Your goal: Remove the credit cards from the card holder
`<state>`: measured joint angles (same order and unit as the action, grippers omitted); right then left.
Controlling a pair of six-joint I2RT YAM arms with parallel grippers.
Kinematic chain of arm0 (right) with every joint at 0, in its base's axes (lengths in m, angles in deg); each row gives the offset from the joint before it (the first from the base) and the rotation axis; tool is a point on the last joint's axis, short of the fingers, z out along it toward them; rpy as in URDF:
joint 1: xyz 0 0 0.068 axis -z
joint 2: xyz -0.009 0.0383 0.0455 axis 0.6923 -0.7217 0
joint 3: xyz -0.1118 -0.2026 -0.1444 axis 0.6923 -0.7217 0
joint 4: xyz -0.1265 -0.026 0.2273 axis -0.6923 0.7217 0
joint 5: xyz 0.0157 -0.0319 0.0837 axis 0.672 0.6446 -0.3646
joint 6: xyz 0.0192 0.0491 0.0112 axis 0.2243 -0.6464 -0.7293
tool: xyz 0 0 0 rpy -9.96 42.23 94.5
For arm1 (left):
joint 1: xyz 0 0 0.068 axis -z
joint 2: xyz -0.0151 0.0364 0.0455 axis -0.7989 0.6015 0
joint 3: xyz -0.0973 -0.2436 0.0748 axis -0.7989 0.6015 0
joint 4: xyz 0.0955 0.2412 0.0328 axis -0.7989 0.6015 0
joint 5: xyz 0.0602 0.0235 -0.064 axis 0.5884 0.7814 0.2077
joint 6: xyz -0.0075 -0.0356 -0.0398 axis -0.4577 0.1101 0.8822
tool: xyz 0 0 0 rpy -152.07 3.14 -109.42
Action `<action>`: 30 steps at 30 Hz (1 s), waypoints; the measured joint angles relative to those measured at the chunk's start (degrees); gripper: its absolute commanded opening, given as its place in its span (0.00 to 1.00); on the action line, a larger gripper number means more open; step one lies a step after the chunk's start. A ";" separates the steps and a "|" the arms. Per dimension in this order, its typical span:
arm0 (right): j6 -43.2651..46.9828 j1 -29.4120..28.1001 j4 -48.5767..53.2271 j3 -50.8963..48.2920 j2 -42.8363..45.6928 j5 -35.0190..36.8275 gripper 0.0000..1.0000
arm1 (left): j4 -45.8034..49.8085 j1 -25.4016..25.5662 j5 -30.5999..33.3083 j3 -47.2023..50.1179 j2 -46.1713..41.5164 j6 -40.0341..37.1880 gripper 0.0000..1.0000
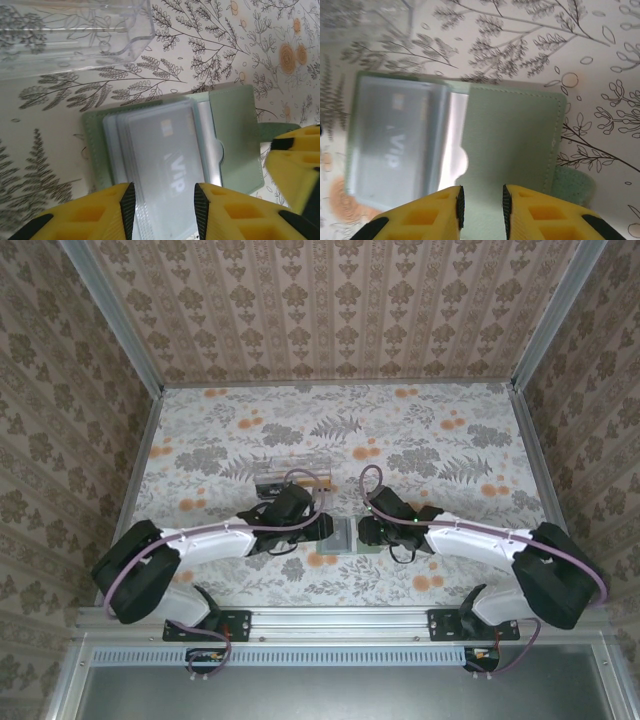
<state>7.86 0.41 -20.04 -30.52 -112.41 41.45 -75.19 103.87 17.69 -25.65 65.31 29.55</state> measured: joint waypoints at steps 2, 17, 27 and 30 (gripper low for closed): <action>0.07 0.28 -0.24 0.00 -1.70 -0.02 0.31 | -0.70 0.00 -0.57 -0.50 1.49 0.00 0.43; 0.00 1.40 -2.43 -0.09 -2.54 -0.37 0.31 | -3.48 0.09 -2.91 -1.42 6.43 0.02 0.48; -0.02 1.42 -2.86 -0.20 -3.39 -0.52 0.31 | -5.40 0.63 -4.39 -1.70 6.71 0.26 0.63; -0.02 1.42 -2.89 -0.24 -3.50 -0.57 0.31 | -6.58 0.87 -5.11 -1.70 7.17 0.28 0.65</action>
<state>7.84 1.83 -22.92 -30.76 -115.91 40.88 -81.77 104.75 12.57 -27.36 72.48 29.83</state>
